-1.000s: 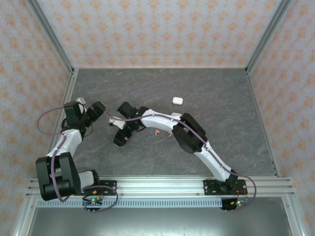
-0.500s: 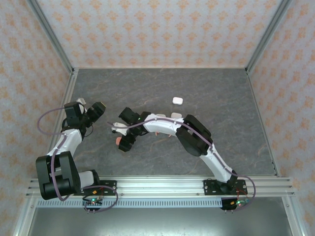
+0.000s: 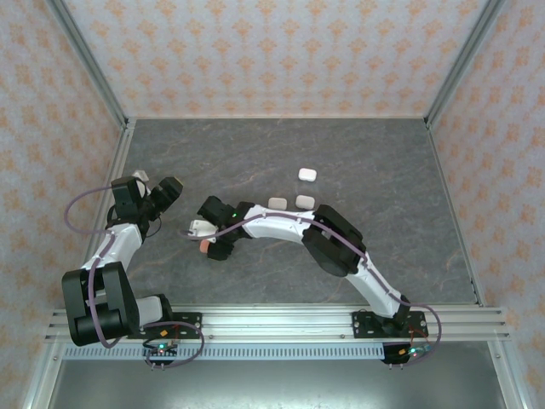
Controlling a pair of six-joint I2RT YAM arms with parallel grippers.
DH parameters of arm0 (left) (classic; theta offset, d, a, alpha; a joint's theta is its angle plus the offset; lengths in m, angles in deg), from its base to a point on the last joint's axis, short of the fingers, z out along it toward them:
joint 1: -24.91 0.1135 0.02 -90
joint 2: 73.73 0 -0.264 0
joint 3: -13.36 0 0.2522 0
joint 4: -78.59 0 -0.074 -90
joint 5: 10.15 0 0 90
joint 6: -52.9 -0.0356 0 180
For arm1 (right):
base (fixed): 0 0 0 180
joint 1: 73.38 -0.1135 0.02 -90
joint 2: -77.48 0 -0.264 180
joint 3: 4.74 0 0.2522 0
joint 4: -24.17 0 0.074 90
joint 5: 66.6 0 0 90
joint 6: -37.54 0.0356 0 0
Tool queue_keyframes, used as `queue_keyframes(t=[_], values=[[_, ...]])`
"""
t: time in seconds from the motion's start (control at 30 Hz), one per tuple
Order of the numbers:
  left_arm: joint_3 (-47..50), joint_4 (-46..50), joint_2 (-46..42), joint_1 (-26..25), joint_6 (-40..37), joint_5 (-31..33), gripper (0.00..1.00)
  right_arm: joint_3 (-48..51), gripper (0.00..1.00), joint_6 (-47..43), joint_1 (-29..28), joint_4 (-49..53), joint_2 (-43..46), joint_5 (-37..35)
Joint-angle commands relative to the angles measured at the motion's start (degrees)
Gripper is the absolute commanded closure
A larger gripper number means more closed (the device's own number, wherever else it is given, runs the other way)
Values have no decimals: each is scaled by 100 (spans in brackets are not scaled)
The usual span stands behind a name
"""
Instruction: Insert the wireless bluetooth earbuds into the charging case
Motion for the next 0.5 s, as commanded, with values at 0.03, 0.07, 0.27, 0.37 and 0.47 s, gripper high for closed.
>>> queue_keyframes(t=[0.03,0.07,0.27,0.37,0.47], values=[[80,-226,23,56,116,-233,18,227,59,2,3,399,175,-327],[80,-233,8,52,126,-272,18,288,60,41,26,321,301,-310],[71,-248,-224,-93,301,-694,18,1082,61,410,281,-378,1450,-265],[-4,-56,-487,-430,253,-806,18,1721,61,566,505,-728,2285,-323],[-133,-18,-752,-780,236,-1064,20,2380,61,610,756,-961,3123,-477]])
